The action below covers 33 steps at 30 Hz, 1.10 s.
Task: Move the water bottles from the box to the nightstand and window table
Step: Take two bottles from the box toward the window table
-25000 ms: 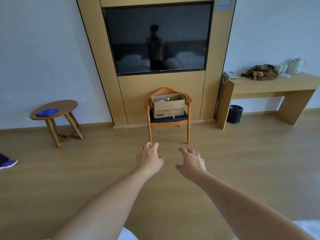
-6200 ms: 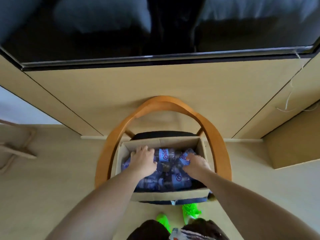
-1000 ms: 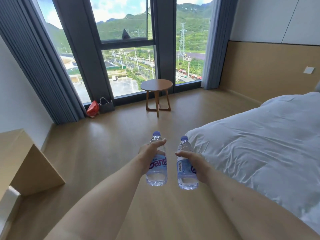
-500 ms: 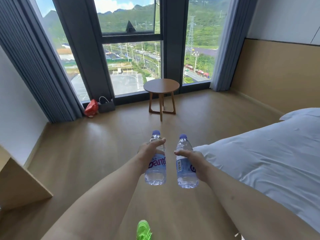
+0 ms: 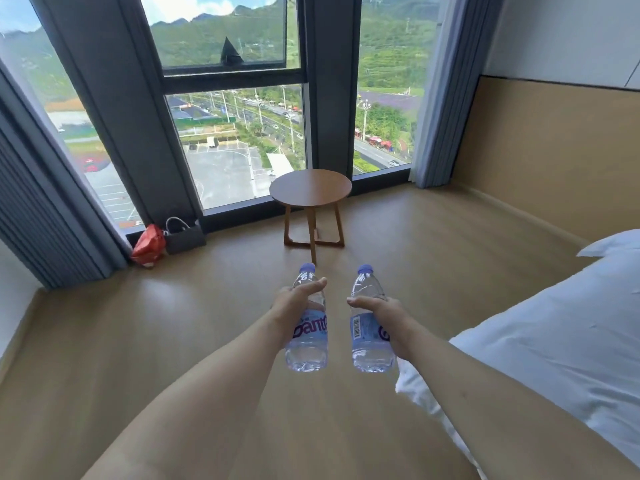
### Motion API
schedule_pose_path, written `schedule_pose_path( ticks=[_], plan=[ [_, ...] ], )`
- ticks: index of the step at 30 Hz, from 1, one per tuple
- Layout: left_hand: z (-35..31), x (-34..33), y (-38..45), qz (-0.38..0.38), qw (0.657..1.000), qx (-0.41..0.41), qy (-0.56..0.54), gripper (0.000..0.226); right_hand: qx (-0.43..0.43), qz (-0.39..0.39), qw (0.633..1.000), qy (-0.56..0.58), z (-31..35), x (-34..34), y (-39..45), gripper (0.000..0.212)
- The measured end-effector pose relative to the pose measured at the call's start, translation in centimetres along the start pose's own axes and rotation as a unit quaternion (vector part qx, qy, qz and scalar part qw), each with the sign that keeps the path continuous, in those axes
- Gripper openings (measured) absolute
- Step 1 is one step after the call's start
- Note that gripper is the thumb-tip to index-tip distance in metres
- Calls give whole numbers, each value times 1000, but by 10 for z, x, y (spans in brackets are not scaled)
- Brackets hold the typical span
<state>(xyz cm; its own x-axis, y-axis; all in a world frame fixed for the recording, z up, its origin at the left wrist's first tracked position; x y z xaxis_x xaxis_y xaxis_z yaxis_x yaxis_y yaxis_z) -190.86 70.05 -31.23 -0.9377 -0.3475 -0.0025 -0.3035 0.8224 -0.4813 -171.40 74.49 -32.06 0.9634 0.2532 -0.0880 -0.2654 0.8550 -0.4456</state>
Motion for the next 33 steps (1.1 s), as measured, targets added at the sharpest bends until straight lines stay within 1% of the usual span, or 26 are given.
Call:
schedule_pose_path(
  ticks=[4, 7, 10, 14, 19, 27, 31, 33],
  plan=[
    [-26, 2, 59, 16, 1000, 12, 8, 63, -8, -8, 1000, 9, 24, -8, 57, 60],
    [-42, -3, 107, 15, 1000, 3, 21, 66, -10, -8, 1000, 15, 38, -10, 105, 58],
    [-61, -13, 160, 14, 999, 3, 29, 70, -16, -5, 1000, 15, 53, -4, 163, 61],
    [-98, -32, 237, 7, 999, 0, 38, 72, -19, -6, 1000, 17, 86, 6, 248, 65],
    [-149, -50, 321, -27, 999, 18, 31, 65, -48, -1, 999, 26, 132, 16, 349, 61],
    [-218, -59, 431, -51, 997, 47, 46, 63, -58, 53, 996, 33, 198, 12, 472, 70],
    [-243, -56, 493, -53, 996, 51, 50, 65, -43, 53, 997, 39, 225, 0, 532, 78],
    [-256, -52, 527, -55, 996, 53, 41, 64, -43, 52, 997, 38, 236, -9, 566, 78]
  ],
)
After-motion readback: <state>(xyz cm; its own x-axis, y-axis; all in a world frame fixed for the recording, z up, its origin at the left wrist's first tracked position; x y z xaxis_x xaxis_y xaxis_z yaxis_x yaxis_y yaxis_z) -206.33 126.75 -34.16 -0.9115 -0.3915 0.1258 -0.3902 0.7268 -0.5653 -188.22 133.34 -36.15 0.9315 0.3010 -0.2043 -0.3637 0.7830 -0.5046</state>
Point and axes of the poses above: each hand's wrist, its own y-axis towards the middle knuckle, its own x-axis out of the back of the hand, z = x × y, the point moved 2 cm from there along y, towards the middle knuckle, and after that the axes turned 2 degrees about -z, right-handed, at the moved point
